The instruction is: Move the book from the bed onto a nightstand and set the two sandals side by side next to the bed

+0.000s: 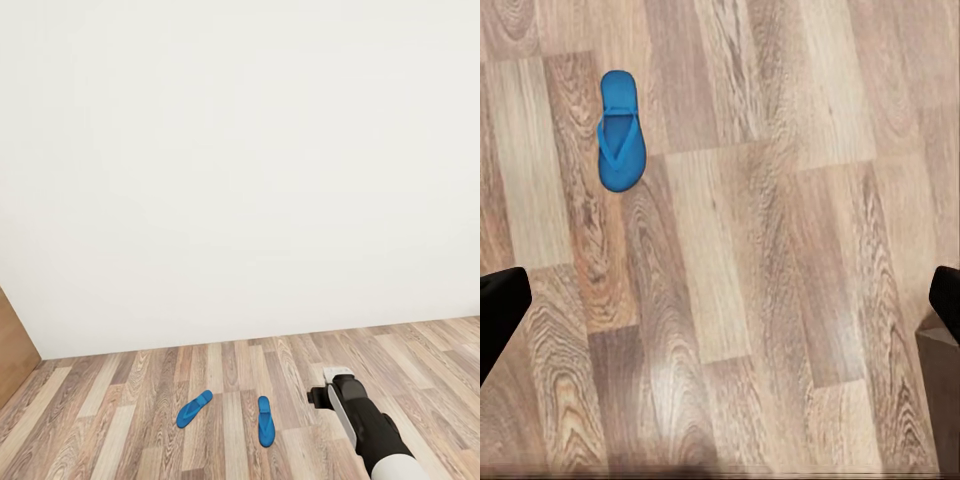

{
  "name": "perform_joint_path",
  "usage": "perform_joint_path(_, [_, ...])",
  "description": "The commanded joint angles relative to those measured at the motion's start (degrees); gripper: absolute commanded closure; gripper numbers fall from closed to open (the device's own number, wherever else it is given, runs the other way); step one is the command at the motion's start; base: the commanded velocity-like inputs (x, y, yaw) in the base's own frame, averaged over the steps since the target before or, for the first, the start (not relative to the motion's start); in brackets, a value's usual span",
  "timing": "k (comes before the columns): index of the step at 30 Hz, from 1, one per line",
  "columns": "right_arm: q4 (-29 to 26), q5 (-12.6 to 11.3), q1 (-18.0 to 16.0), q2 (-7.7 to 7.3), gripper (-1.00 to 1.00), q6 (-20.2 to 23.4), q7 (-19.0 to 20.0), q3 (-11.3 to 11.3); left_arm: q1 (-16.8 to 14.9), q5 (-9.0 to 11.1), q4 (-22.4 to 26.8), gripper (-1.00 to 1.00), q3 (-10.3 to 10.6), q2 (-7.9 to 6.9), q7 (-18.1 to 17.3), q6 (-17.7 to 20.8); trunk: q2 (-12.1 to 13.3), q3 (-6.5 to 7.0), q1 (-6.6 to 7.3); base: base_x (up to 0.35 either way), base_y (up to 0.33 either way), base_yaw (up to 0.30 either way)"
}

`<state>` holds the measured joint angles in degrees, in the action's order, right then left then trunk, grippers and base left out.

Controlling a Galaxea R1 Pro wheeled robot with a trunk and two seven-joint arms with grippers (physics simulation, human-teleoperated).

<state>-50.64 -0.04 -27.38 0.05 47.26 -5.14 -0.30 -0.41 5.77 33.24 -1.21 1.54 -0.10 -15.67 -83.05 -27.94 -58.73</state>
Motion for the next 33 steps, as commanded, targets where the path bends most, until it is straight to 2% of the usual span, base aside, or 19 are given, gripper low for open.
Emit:
perform_joint_path(1, [1.4, 0.0, 0.0, 0.02, -1.0, 0.1, -0.1, 0.0, 0.0, 0.4, 0.0, -1.0, 0.0, 0.03, -0.1, -0.1, 0.0, -0.06, 0.0, 0.0, 0.0, 0.0])
perform_joint_path(6, [6.2, 0.0, 0.0, 0.11, -1.0, -0.3, -0.1, 0.2, 0.0, 0.4, 0.0, -1.0, 0.0, 0.1, -0.1, -0.1, 0.0, -0.06, 0.0, 0.0, 0.0, 0.0])
perform_joint_path(10, [7.5, 0.4, 0.0, 0.48, -1.0, -0.4, -0.1, 0.2, 0.0, 0.4, 0.0, -1.0, 0.0, 0.12, -0.1, -0.1, 0.0, -0.06, 0.0, 0.0, 0.0, 0.0])
perform_joint_path(21, [8.0, 0.4, 0.0, 0.69, -1.0, -0.4, -0.1, 0.3, 0.0, 0.4, 0.0, -1.0, 0.1, 0.21, -0.1, -0.1, 0.0, -0.06, 0.0, 0.0, 0.0, 0.0])
perform_joint_path(33, [8.0, 0.1, 0.0, 1.73, -1.0, -0.4, -0.1, 0.4, 0.0, 0.4, 0.0, -1.0, 0.2, 0.21, -0.1, -0.1, 0.0, -0.06, 0.0, 0.0, 0.0, 0.0])
